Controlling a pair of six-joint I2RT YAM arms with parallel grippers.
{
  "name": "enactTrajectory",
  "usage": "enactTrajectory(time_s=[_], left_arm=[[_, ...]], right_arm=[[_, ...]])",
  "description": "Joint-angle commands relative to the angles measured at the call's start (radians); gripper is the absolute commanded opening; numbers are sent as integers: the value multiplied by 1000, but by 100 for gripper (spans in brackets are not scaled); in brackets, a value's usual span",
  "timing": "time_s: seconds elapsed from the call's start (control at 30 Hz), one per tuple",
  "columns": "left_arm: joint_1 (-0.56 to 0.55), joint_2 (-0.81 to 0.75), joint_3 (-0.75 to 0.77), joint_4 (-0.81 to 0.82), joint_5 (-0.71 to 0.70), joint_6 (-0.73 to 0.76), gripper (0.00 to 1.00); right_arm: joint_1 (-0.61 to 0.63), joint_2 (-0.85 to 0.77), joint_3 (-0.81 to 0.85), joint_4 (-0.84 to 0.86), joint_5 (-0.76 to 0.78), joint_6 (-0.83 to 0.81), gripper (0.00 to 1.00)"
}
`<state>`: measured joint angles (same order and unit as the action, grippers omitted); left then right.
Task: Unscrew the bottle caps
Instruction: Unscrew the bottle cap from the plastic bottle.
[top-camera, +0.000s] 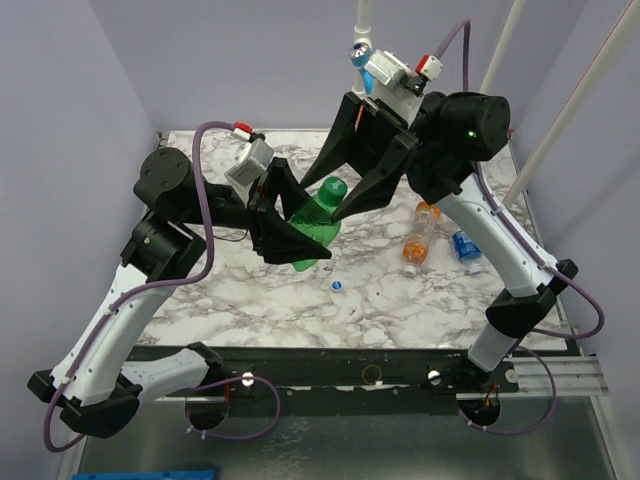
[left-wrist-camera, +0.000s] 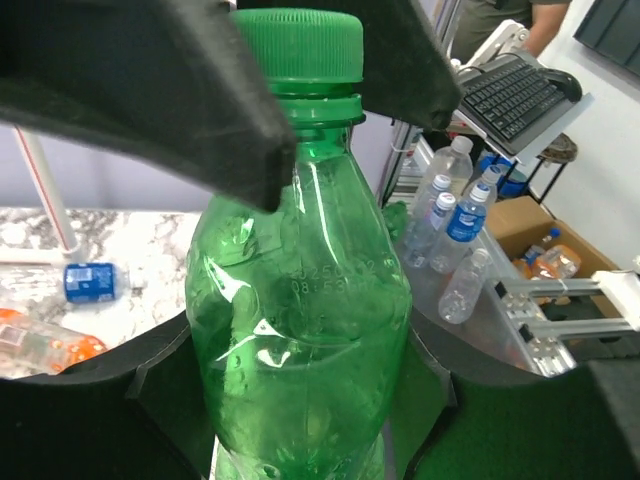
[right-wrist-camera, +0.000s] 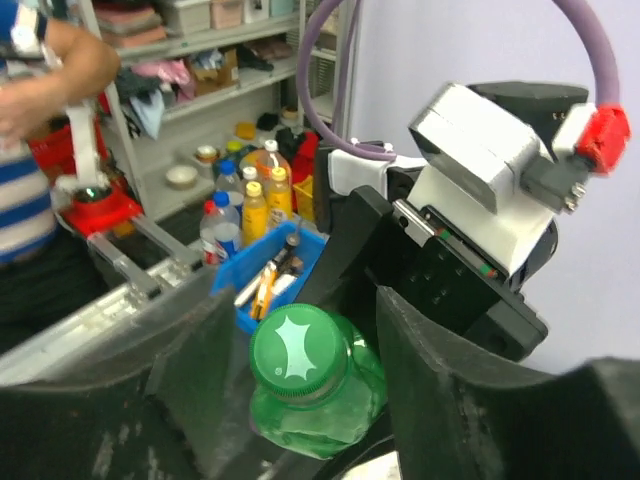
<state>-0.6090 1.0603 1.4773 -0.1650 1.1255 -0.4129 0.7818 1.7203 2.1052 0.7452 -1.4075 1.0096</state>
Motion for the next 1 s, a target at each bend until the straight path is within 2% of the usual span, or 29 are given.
enactTrajectory(time_s=[0.0,0.03,0.1,0.17,0.33,0.43,0.57,0.73,0.97], left_arm=[[8,-36,-16,59,-49,60,0],[9,-40,-25,57,-77,84,0],[11,-52,-41,42,-152,138,0],[11,-62,-57,18,-262,214,0],[11,-77,-109,7,-606,374,0],[11,-75,-131,12,-759,466,0],[11,-53,-130,10,-915,500,0],[11,-41,-130,13,-971,507,0],[11,-34,-129,16,-992,489,0]], right_arm=[[-32,-61,30,-591,106,-385,72],[-32,-71,61,-756,200,-525,81],[-32,-82,90,-876,390,-597,93],[-33,-82,120,-951,518,-633,100],[-30,-93,130,-1043,729,-651,100],[-24,-83,163,-1108,874,-654,100],[8,-30,256,-1211,1057,-689,100],[48,12,284,-1236,1258,-722,93],[82,25,243,-1177,1336,-735,79]])
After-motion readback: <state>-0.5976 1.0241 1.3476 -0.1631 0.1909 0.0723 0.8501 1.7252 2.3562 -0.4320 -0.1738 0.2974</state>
